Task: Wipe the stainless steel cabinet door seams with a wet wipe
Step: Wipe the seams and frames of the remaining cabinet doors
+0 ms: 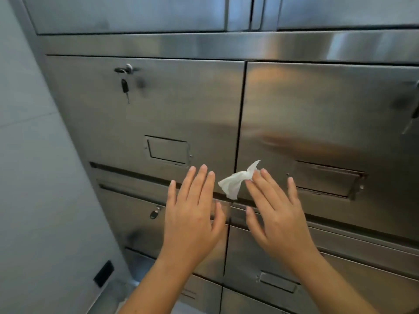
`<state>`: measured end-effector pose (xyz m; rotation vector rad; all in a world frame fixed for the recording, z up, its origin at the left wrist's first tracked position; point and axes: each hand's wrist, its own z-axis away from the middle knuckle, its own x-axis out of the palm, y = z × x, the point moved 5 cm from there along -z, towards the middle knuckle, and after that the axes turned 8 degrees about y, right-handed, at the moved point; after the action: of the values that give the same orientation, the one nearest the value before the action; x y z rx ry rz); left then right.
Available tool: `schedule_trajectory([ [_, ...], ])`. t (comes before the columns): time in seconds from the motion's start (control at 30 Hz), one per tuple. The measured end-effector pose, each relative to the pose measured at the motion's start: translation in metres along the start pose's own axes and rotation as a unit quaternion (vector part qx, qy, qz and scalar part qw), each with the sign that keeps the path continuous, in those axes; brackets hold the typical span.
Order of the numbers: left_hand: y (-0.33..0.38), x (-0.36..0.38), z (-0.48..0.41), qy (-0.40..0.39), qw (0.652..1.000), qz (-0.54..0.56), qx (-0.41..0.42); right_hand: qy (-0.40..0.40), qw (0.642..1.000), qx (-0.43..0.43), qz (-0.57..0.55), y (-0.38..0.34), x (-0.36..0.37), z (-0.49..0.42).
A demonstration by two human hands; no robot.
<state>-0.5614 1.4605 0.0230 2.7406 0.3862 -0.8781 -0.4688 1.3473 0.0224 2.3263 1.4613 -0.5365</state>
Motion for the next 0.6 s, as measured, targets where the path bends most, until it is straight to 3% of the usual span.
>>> schedule_trajectory([
  [0.6, -0.194, -0.102, 0.096, -0.025, 0.972, -0.161, -0.168, -0.053, 0.982, -0.083, -0.162, -0.213, 0.095, -0.038],
])
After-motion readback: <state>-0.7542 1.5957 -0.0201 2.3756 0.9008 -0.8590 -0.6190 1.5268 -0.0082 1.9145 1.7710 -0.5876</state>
